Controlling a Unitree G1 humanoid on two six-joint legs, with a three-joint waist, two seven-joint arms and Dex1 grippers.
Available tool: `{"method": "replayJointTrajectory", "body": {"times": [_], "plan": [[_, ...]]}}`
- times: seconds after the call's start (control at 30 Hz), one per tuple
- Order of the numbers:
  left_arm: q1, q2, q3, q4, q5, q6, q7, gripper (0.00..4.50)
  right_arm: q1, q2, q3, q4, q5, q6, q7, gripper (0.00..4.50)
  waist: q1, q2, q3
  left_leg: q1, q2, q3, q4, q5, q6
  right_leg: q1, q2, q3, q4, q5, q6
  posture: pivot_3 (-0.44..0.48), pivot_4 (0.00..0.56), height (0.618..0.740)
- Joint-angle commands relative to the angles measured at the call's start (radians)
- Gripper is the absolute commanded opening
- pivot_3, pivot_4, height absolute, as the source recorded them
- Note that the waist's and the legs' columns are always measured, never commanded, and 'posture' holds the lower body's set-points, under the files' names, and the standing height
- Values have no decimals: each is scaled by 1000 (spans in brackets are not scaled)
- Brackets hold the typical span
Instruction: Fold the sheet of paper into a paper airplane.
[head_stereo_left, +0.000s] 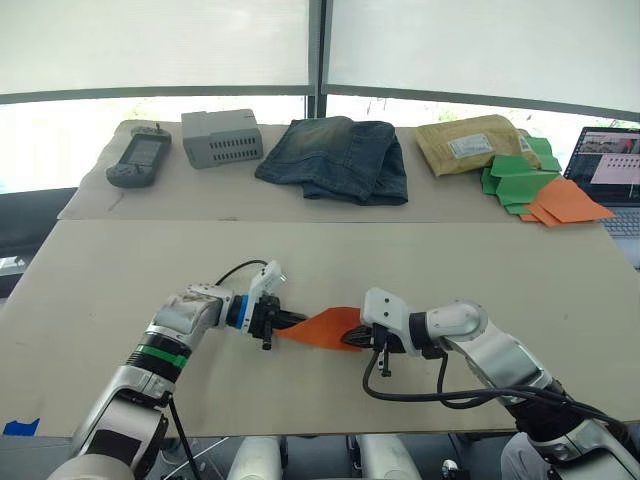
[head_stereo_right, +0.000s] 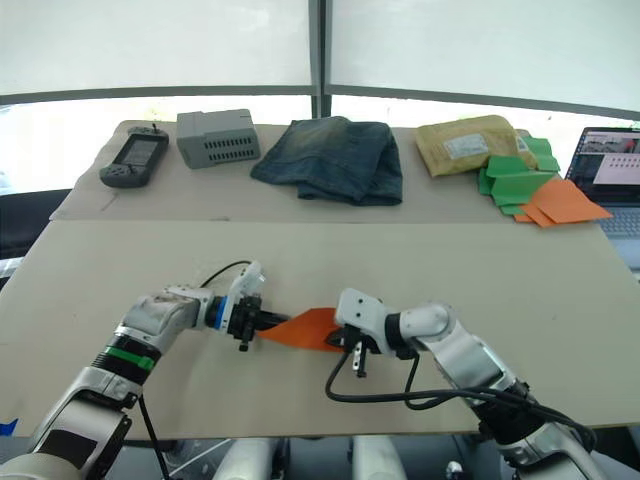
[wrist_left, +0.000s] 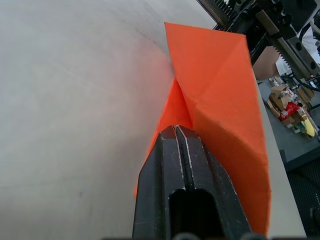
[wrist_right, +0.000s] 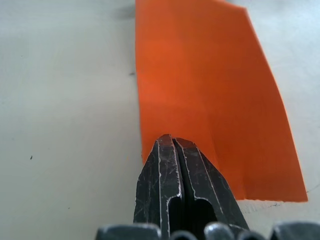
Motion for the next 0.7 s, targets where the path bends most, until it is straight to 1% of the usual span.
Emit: {"method": "replayJointTrajectory", "body": {"times": [0.03,0.07,0.23,0.27,0.37,0.4,0.43,0.5,0.6,0.67,0.7], "plan": [[-20,-12,14,43,39,-49,2,0,13,2,41,15,-35,47,-6,48,-1,0,0,0,0,0,0,0,0,0,0,0,0,0,0,0,150,722],[-20,-11,17,51,48,-60,3,0,13,1,42,14,-35,48,-7,48,-2,0,0,0,0,0,0,0,0,0,0,0,0,0,0,0,150,722],[-42,-6,113,88,67,-123,104,0,8,0,47,11,-35,57,-8,48,-2,0,0,1,1,-2,0,0,0,0,0,0,0,0,0,0,150,722],[-39,2,149,64,45,-121,110,0,6,-1,48,11,-35,59,-7,48,-2,0,0,1,1,-2,0,0,0,0,0,0,0,0,1,0,150,722],[-3,24,247,-67,-52,-74,84,0,0,1,50,17,-36,64,-7,48,-5,0,0,0,1,-3,0,0,0,-1,1,-1,0,0,1,0,150,722],[9,28,264,-100,-74,-59,75,0,-2,2,50,18,-36,65,-7,48,-7,0,0,0,1,-2,-1,0,0,-1,0,-1,0,1,1,0,150,722],[35,39,288,-174,-127,-19,55,0,-5,3,51,20,-36,68,-6,48,-6,0,0,-1,2,-2,-3,0,0,-2,0,0,0,3,5,0,150,722],[89,67,317,-315,-222,62,23,0,-10,7,53,25,-36,73,-4,48,-12,0,0,-1,2,-2,-3,0,-1,-3,0,0,0,3,7,0,150,722],[163,123,310,-480,-303,154,-6,0,-14,8,56,33,-36,72,-1,48,-16,0,0,-2,3,-2,-4,-1,-2,-5,0,0,0,2,6,0,150,722],[202,159,278,-543,-299,173,-12,0,-17,9,56,39,-36,70,1,48,-19,0,0,-1,3,-2,-5,-1,-2,-5,0,0,1,1,5,0,150,722],[219,174,250,-555,-268,154,-10,0,-18,10,57,41,-37,69,1,48,-20,0,0,-1,3,-2,-5,-1,-2,-5,1,0,1,1,4,0,150,722]]}}
